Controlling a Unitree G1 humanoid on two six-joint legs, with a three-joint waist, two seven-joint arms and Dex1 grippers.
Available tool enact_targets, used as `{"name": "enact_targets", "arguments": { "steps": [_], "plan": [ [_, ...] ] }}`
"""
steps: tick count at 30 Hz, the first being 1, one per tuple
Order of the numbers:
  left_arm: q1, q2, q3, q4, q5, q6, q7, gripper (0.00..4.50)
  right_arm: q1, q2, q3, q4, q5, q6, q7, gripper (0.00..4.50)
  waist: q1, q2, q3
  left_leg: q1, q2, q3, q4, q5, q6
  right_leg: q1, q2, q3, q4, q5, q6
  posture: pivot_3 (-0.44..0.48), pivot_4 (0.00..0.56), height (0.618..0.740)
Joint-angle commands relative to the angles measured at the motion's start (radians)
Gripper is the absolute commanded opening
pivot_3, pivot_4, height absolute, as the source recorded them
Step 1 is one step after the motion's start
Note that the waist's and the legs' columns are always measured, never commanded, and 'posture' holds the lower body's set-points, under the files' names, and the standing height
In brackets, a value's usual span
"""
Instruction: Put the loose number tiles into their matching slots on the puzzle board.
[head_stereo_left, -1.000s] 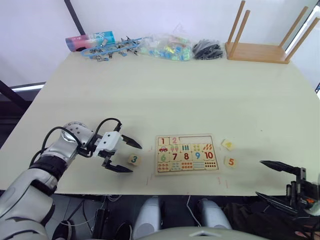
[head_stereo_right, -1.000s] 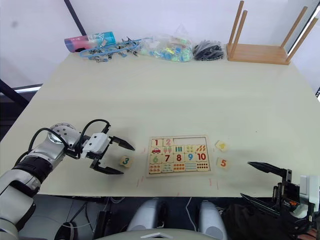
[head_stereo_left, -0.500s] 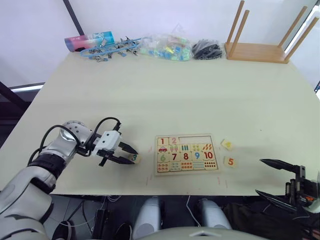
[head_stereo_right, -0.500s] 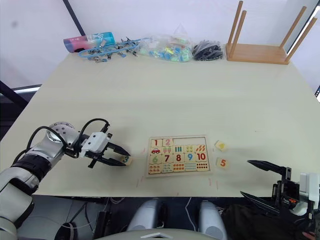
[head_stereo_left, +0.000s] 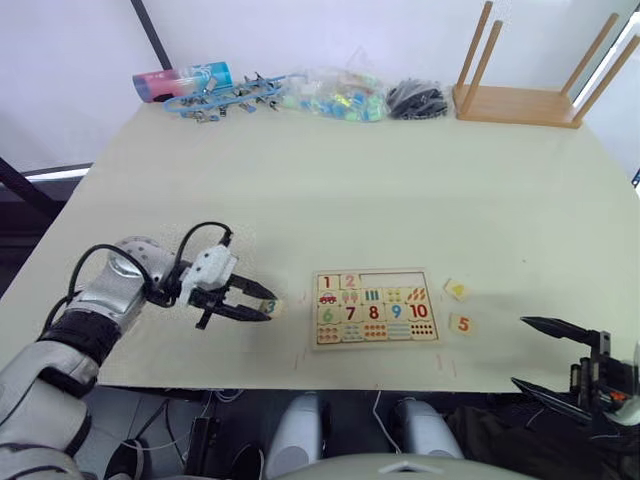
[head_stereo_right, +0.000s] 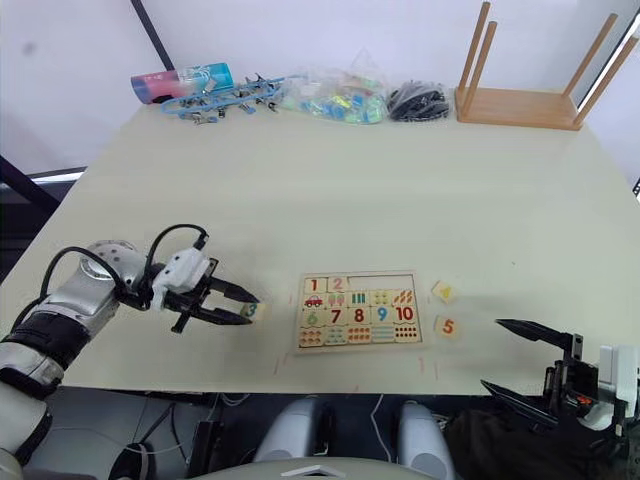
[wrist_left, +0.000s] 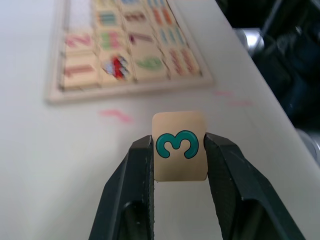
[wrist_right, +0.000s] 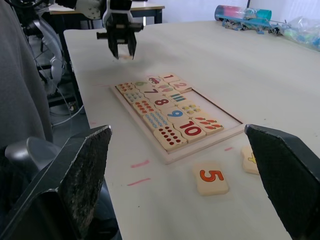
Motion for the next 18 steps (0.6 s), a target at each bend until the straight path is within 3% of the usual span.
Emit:
{"name": "enact_targets", "arguments": {
  "steps": [1, 9, 18],
  "plan": [
    [0.017, 0.007, 0.126, -0.138, -0.003, 0.145, 0.0, 0.98, -0.003, 0.013, -0.011, -0.008, 0.004, -0.019, -0.013, 4.5, -0.001, 0.0, 0.0, 0.0, 0.0, 0.0, 0.0, 0.0, 0.0, 0.0, 0.0, 0.0, 0.0, 0.0, 0.0, 0.0, 0.15, 0.737],
    [-0.013, -0.09, 0.2, -0.405, 0.107, 0.441, 0.241, 0.98, -0.005, 0.041, -0.018, -0.027, 0.001, -0.023, -0.055, 4.5, 0.003, 0.0, 0.0, 0.0, -0.001, 0.0, 0.001, 0.0, 0.0, 0.0, 0.0, 0.0, 0.0, 0.0, 0.001, 0.0, 0.15, 0.737],
    [-0.067, -0.233, 0.174, -0.529, 0.252, 0.599, 0.37, 0.98, 0.013, 0.052, -0.028, -0.05, 0.004, -0.038, -0.099, 4.5, -0.001, 0.0, 0.0, 0.0, -0.002, 0.0, 0.002, 0.0, 0.0, 0.0, 0.003, 0.001, 0.0, 0.0, 0.001, 0.0, 0.15, 0.737]
  ]
}}
